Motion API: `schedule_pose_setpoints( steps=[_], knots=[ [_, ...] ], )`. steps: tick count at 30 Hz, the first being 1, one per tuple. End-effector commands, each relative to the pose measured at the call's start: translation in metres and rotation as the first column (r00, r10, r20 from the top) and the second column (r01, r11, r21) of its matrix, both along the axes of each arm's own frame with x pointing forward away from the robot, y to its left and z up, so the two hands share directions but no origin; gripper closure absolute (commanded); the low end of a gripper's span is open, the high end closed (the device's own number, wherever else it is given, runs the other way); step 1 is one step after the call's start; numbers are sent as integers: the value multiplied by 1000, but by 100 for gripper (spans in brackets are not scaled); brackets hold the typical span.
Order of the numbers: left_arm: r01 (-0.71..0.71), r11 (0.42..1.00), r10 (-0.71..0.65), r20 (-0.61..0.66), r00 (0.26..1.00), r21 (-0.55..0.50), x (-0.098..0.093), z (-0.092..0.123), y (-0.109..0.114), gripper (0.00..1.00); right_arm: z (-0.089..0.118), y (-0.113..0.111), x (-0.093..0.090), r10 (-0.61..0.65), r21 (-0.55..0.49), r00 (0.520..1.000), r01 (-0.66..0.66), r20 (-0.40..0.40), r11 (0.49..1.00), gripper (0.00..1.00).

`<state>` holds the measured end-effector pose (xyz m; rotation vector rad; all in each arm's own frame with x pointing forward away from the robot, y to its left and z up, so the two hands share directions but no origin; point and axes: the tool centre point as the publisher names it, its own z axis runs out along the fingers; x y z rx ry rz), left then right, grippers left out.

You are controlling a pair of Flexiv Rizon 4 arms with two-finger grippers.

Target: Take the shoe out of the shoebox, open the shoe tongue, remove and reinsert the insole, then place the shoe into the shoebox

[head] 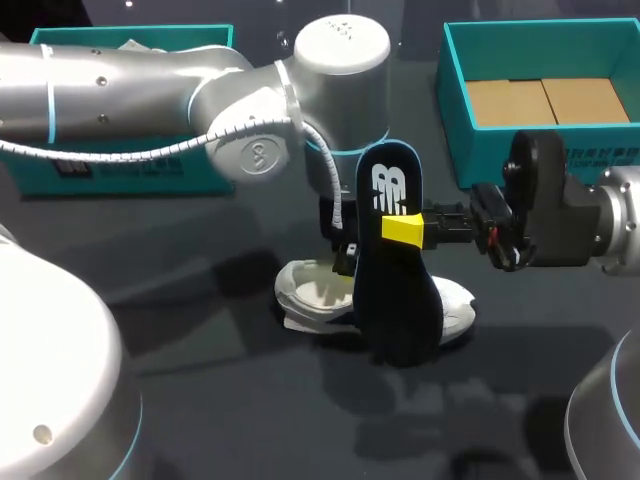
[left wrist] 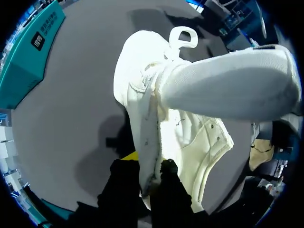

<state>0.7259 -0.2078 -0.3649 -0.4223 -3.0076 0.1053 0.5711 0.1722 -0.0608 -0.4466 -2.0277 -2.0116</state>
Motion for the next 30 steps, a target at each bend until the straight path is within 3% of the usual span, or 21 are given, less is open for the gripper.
schedule_pose_setpoints(
  steps=[1,9,12,15,27,30],
  knots=[
    [104,995,-104,-7,995,-2,-3,18,10,100,3,5,-4,-12,-4,1000,12,0,1000,100],
    [447,894,-447,-14,894,-16,-14,41,27,100,3,5,-4,-12,-4,1000,12,0,1000,100],
    [561,827,-562,-19,827,-42,-16,49,33,100,3,5,-4,-12,-4,1000,12,0,1000,100],
    [704,706,-706,14,708,-76,-19,55,42,100,3,5,-4,-12,-4,1000,12,0,1000,100],
    [704,706,-706,14,708,-76,-19,55,42,100,3,5,-4,-12,-4,1000,12,0,1000,100],
    [801,595,-798,70,598,-62,-22,54,40,100,3,5,-4,-12,-4,1000,12,0,1000,100]
  ],
)
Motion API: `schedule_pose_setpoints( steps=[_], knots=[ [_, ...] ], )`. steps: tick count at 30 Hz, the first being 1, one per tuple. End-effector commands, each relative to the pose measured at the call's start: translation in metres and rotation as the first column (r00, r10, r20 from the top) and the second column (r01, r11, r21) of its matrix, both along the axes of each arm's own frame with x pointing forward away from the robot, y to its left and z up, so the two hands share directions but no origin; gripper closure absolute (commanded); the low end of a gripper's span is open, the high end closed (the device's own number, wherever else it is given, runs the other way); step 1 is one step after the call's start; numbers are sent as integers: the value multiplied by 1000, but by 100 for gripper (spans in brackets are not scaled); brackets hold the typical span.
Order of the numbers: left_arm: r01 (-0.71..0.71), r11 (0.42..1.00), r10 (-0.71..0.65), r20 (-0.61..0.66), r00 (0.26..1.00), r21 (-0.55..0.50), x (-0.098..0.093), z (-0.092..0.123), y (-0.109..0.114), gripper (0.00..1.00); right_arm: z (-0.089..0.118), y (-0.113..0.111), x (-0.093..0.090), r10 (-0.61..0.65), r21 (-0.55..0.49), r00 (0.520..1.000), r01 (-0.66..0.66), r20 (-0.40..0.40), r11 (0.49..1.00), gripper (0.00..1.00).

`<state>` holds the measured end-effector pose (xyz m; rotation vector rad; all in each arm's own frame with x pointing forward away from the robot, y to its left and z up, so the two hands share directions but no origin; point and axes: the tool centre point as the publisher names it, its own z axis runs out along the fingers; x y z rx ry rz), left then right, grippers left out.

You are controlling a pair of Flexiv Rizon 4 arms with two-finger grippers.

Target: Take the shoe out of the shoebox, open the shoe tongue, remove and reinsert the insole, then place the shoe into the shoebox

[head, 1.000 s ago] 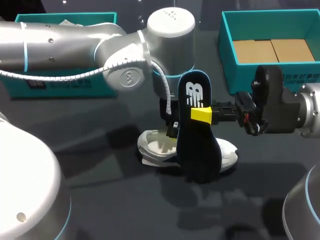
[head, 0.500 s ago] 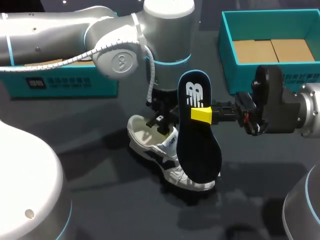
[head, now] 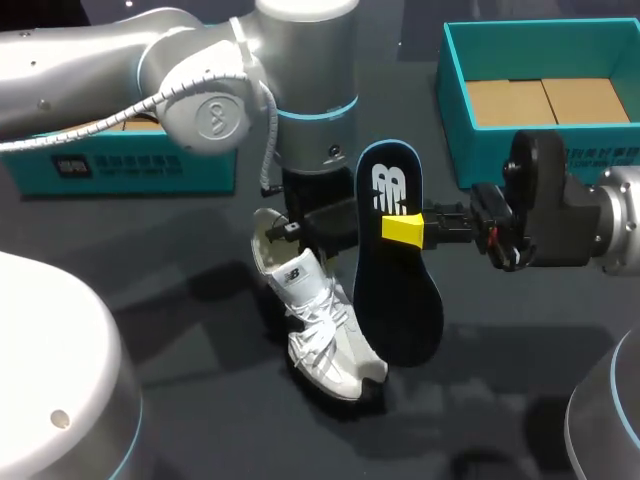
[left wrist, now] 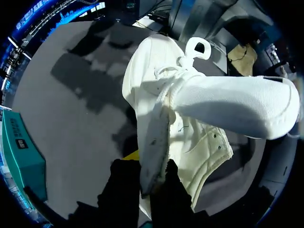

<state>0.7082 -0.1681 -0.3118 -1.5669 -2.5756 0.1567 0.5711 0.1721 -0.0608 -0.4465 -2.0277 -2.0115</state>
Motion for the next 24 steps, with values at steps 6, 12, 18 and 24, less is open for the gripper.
schedule_pose_setpoints(
  steps=[6,12,18,24],
  knots=[
    [254,965,-246,115,962,-62,-13,1,-3,100,3,5,-4,-12,-4,1000,12,0,1000,100],
    [345,934,-329,149,932,-92,-17,-2,-12,100,3,5,-4,-12,-4,1000,12,0,1000,100],
    [366,926,-349,164,923,-89,-15,-13,-29,100,3,5,-4,-12,-4,1000,12,0,1000,100],
    [405,909,-382,185,905,-101,-14,-22,-43,100,3,5,-4,-12,-4,1000,12,0,1000,100]
  ],
)
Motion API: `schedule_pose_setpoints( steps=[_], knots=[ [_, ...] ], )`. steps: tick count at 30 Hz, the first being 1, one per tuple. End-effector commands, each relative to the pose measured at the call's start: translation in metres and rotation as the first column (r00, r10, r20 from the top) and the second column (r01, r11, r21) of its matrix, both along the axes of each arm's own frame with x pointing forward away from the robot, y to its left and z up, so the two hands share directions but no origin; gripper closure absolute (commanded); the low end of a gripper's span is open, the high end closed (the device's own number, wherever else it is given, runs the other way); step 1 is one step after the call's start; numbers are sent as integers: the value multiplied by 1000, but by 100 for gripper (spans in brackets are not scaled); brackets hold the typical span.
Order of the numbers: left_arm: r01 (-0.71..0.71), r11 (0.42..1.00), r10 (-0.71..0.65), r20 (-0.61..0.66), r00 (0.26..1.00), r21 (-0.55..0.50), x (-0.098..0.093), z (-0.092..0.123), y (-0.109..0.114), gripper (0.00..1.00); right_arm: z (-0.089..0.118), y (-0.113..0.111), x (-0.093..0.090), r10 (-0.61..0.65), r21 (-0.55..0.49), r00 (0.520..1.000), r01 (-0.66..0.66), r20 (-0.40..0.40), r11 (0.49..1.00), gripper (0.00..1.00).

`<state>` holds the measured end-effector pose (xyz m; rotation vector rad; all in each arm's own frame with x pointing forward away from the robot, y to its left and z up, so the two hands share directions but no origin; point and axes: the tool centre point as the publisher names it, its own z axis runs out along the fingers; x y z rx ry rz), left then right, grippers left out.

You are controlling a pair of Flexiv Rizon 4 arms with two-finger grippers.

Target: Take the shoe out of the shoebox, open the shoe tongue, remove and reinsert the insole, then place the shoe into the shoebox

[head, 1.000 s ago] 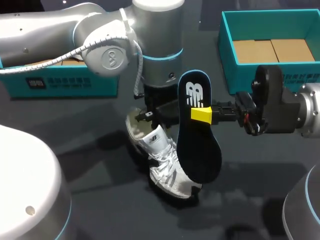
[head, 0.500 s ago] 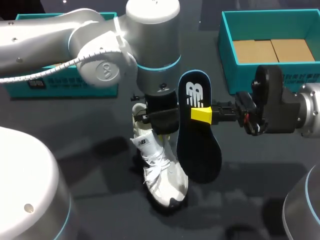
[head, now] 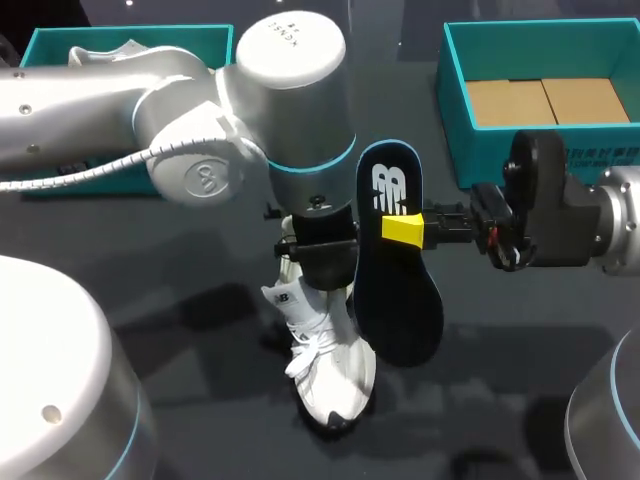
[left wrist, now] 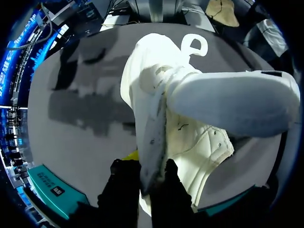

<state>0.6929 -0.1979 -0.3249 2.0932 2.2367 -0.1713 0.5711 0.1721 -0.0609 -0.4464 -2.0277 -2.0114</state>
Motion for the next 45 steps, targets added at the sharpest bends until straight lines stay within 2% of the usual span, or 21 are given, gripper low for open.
schedule_pose_setpoints(
  steps=[1,19,36,38,40,41,43,44,45],
  knots=[
    [24,1000,-24,1,1000,0,1,-11,-15,100,3,5,-4,-12,-4,1000,12,0,1000,100],
    [39,998,-39,-1,999,46,13,-37,-45,100,3,5,-4,-12,-4,1000,12,0,1000,100],
    [115,992,-113,-39,993,55,19,-56,-65,100,3,5,-4,-12,-4,1000,12,0,1000,100],
    [118,991,-115,-41,992,56,20,-58,-66,85,3,5,-4,-12,-4,1000,12,0,1000,100],
    [118,992,-115,-46,992,55,21,-59,-67,60,3,5,-4,-12,-4,1000,12,0,1000,100],
    [116,992,-114,-50,992,53,21,-59,-67,54,3,5,-4,-12,-4,1000,12,0,1000,100],
    [112,993,-109,-57,992,44,23,-58,-68,52,3,5,-4,-12,-4,1000,12,0,1000,100],
    [110,993,-107,-60,992,38,24,-56,-68,45,3,5,-4,-12,-4,1000,12,0,1000,100],
    [104,994,-103,-63,993,26,25,-53,-68,33,3,5,-4,-12,-4,1000,12,0,1000,100]
  ],
)
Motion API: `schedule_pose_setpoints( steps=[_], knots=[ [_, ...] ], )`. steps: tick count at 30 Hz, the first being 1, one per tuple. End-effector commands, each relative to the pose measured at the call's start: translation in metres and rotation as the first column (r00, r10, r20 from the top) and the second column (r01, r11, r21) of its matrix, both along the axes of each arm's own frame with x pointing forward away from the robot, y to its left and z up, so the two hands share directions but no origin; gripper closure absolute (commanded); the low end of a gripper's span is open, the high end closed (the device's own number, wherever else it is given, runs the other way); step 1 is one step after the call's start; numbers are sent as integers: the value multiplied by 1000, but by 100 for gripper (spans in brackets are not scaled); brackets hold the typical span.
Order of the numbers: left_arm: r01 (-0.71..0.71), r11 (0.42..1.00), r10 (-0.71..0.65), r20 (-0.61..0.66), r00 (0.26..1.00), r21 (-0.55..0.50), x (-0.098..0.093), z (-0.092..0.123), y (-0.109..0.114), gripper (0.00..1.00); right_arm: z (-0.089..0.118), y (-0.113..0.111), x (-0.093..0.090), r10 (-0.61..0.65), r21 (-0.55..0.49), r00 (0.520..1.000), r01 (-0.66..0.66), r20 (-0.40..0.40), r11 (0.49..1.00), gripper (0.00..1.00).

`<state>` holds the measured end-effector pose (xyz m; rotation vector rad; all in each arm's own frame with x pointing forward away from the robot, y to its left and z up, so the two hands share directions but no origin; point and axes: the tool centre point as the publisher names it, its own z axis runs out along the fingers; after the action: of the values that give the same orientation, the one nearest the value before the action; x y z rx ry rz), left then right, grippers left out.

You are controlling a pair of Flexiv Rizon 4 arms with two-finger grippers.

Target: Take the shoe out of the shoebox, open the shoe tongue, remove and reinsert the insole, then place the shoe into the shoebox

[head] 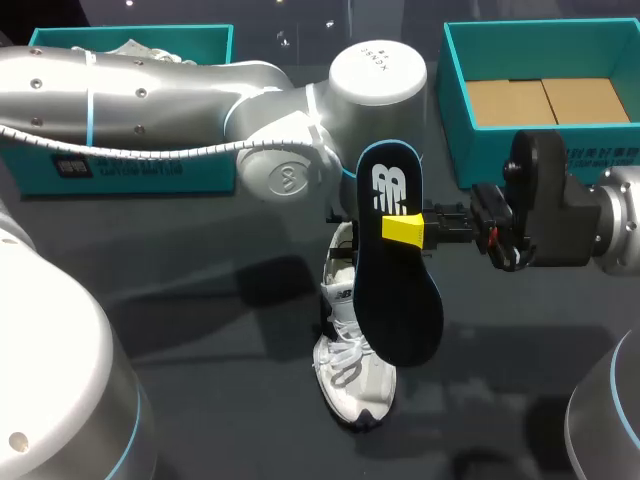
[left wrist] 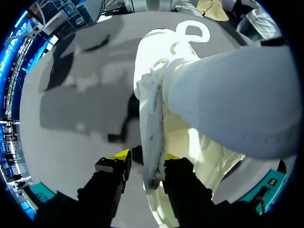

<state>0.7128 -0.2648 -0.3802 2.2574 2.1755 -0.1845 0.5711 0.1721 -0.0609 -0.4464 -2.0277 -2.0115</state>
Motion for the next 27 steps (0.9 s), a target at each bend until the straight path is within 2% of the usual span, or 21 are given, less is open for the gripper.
schedule_pose_setpoints(
  steps=[1,2,3,9,14,19,27],
  knots=[
    [-6,1000,5,-18,1000,-26,6,6,0,17,3,5,-4,-12,-4,1000,12,0,1000,100],
    [-10,999,9,-27,1000,-39,7,10,1,5,3,5,-4,-12,-4,1000,12,0,1000,100],
    [-15,998,14,-29,999,-56,8,14,2,0,3,5,-4,-12,-4,1000,12,0,1000,100],
    [-41,982,33,-44,998,-182,14,50,11,0,3,5,-4,-12,-4,1000,12,0,1000,100],
    [-78,947,65,-52,997,-312,17,85,20,0,3,5,-4,-12,-4,1000,12,0,1000,100],
    [-104,890,87,-58,994,-444,16,115,26,0,3,5,-4,-12,-4,1000,12,0,1000,100],
    [-125,776,113,-58,992,-619,22,165,21,0,3,5,-4,-12,-4,1000,12,0,1000,100]
  ],
)
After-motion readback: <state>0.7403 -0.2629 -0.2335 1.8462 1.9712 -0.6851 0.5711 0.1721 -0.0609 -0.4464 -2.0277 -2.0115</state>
